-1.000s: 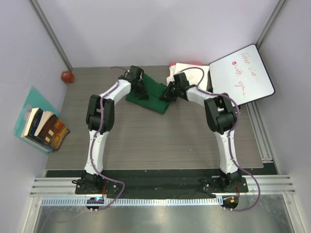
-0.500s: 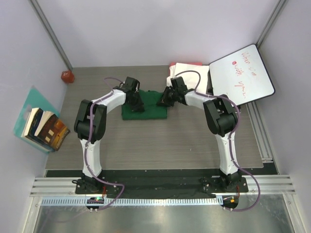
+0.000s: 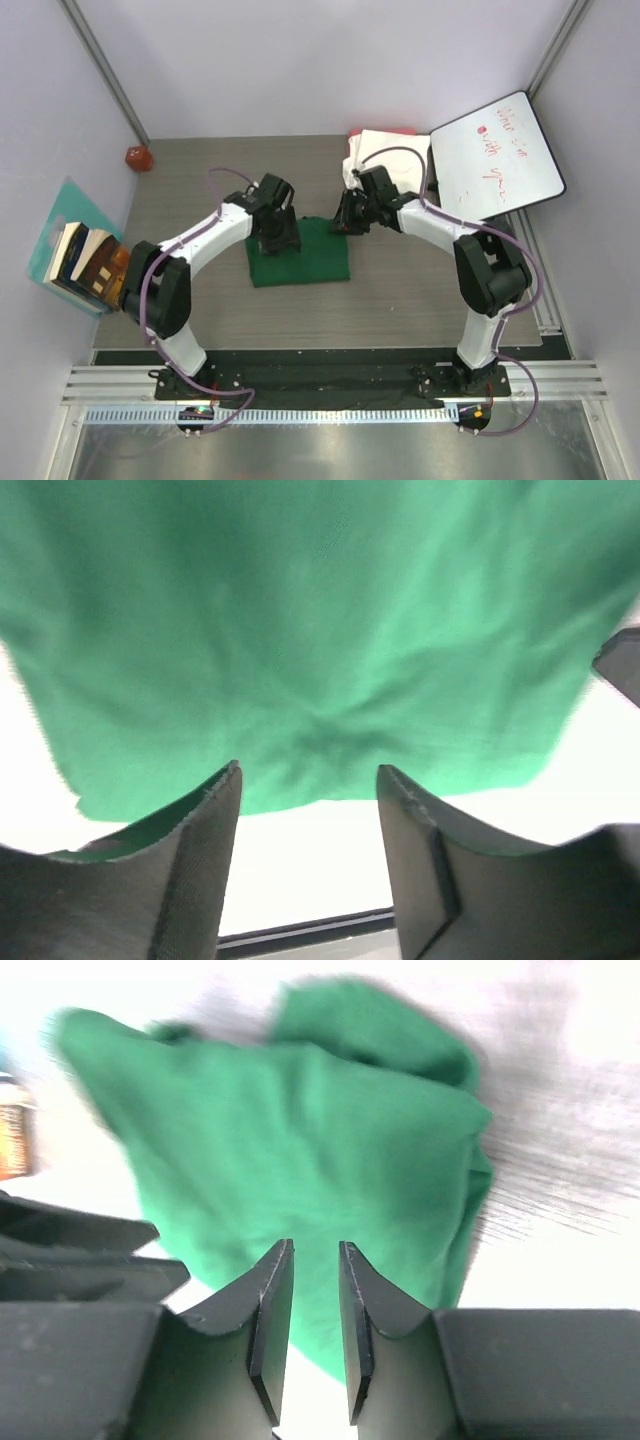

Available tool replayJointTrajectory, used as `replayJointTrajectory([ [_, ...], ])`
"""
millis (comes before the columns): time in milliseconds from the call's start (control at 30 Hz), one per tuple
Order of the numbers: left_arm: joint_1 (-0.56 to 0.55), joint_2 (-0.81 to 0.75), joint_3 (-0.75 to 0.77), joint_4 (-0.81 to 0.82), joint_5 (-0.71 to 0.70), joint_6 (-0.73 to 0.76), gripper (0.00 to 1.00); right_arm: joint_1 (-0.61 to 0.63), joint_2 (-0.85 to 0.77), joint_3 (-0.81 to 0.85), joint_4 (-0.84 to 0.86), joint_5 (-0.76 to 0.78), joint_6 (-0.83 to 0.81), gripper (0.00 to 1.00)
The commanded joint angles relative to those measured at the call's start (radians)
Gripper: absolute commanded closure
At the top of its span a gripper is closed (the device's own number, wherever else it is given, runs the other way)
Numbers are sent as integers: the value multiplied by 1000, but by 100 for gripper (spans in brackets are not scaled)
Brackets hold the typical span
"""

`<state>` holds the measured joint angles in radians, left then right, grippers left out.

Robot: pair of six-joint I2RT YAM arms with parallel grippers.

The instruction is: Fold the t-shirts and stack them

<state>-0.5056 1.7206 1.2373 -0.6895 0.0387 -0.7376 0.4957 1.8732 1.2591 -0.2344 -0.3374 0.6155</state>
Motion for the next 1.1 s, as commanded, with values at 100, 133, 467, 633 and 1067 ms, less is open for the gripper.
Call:
replayJointTrajectory([
  [100, 19, -98, 232, -76, -178, 85, 36, -23, -152, 126, -52, 81, -34, 69],
  [133, 28, -83, 258, -71, -180, 92, 37, -23, -140, 129, -59, 84, -31, 69],
  [467, 44, 126, 262, -19, -160, 119, 59, -11, -63, -18, 10, 150, 55, 74],
  [633, 50, 137, 153, -7, -244, 92, 73, 6, 9, -18, 53, 129, 66, 76],
  [1067, 101, 43, -48, -53, -339, 34, 84, 23, 135, -47, 118, 120, 99, 78],
])
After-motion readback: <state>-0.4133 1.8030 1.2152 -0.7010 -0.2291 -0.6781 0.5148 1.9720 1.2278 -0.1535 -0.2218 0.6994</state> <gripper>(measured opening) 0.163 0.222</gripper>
